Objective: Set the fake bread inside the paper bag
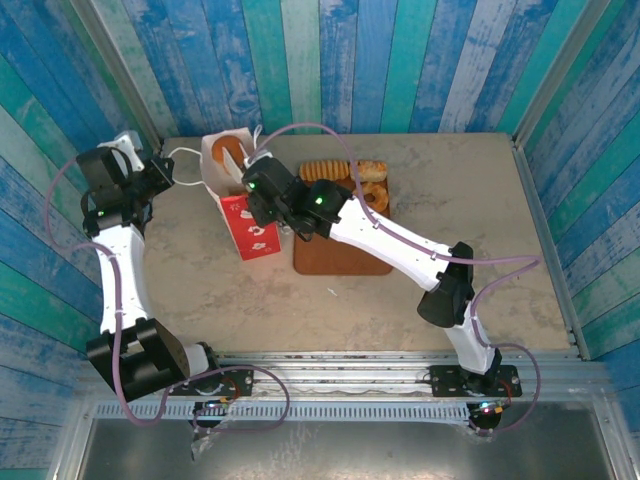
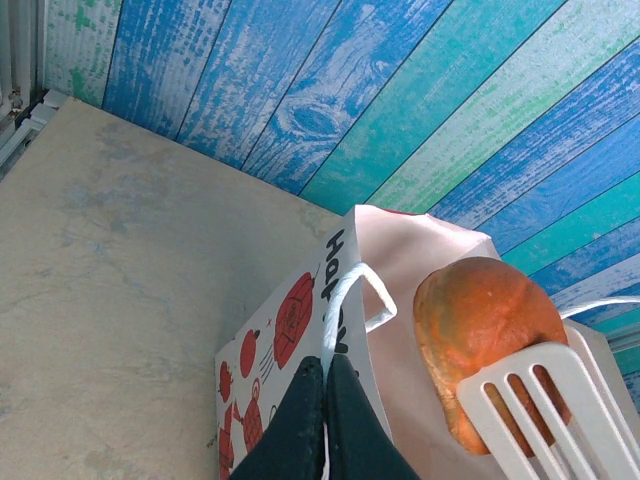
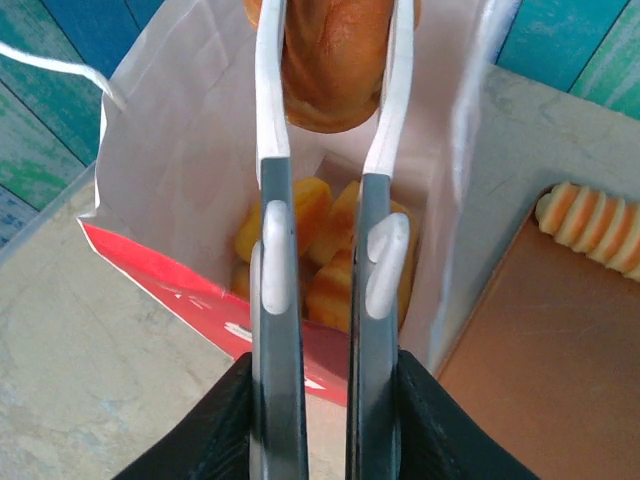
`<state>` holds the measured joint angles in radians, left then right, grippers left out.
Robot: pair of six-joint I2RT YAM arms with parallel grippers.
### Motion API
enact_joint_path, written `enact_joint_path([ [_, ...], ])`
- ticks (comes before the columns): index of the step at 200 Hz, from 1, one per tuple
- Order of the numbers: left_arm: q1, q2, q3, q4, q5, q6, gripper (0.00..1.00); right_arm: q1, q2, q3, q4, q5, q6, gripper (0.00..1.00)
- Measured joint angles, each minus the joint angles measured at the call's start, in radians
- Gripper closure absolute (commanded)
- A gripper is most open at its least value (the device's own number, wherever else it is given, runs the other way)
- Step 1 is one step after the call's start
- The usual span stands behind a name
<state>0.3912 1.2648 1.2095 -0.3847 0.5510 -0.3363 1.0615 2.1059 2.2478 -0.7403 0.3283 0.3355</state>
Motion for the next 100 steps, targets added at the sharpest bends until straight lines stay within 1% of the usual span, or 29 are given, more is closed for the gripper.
enact_joint_path([
  [22, 0.000, 0.000, -0.003, 0.000, 0.000, 0.000, 1.00, 0.000, 0.001, 0.000, 0.000, -0.011, 0.000, 0.54],
  [100, 0.000, -0.002, -0.006, 0.001, 0.005, 0.000, 1.00, 0.000, 0.001, 0.000, 0.001, -0.018, 0.000, 0.47],
])
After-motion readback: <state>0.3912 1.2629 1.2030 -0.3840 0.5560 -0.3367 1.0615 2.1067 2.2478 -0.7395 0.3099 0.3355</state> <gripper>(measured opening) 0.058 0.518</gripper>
